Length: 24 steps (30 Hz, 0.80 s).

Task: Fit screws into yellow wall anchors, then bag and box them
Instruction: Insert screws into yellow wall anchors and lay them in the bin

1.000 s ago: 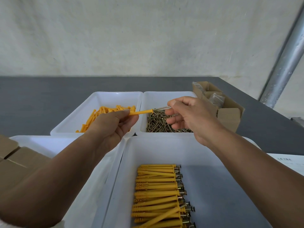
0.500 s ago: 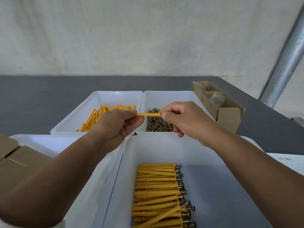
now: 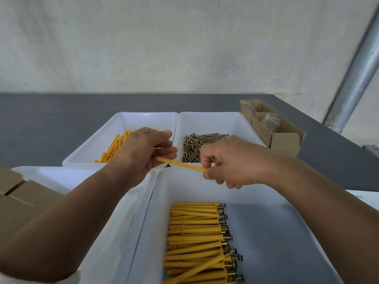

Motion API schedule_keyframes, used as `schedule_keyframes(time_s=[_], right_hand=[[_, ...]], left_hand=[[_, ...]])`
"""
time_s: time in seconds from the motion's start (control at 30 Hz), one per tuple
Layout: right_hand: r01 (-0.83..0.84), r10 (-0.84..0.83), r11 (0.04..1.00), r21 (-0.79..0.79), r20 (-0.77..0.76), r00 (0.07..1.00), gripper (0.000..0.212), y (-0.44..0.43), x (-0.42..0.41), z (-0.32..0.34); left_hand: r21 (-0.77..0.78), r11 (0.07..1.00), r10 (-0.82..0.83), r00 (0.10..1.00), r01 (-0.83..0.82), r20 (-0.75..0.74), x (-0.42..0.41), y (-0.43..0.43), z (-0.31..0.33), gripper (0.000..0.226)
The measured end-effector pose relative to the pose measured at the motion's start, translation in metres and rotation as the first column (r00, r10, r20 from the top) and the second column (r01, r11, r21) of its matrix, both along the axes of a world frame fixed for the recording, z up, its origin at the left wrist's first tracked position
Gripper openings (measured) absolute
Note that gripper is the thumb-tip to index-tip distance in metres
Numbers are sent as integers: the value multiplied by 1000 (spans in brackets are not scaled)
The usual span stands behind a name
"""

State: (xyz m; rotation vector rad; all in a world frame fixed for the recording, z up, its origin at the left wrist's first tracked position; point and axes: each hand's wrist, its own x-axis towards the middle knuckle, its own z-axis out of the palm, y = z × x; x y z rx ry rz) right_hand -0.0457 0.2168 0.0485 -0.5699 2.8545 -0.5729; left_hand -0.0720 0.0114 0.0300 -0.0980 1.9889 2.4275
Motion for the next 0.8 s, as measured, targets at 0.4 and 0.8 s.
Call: schedule_keyframes(time_s=[0.4, 0.8], right_hand=[[-101, 15, 922, 374, 226, 974, 16, -10, 14, -10], [-174, 133, 801, 573, 114, 985, 23, -18, 13, -20]], left_hand=[[-740, 574, 146, 933, -351, -329, -13, -21, -20, 10], [-992, 28, -135, 983, -124, -126, -22, -29, -37, 61]])
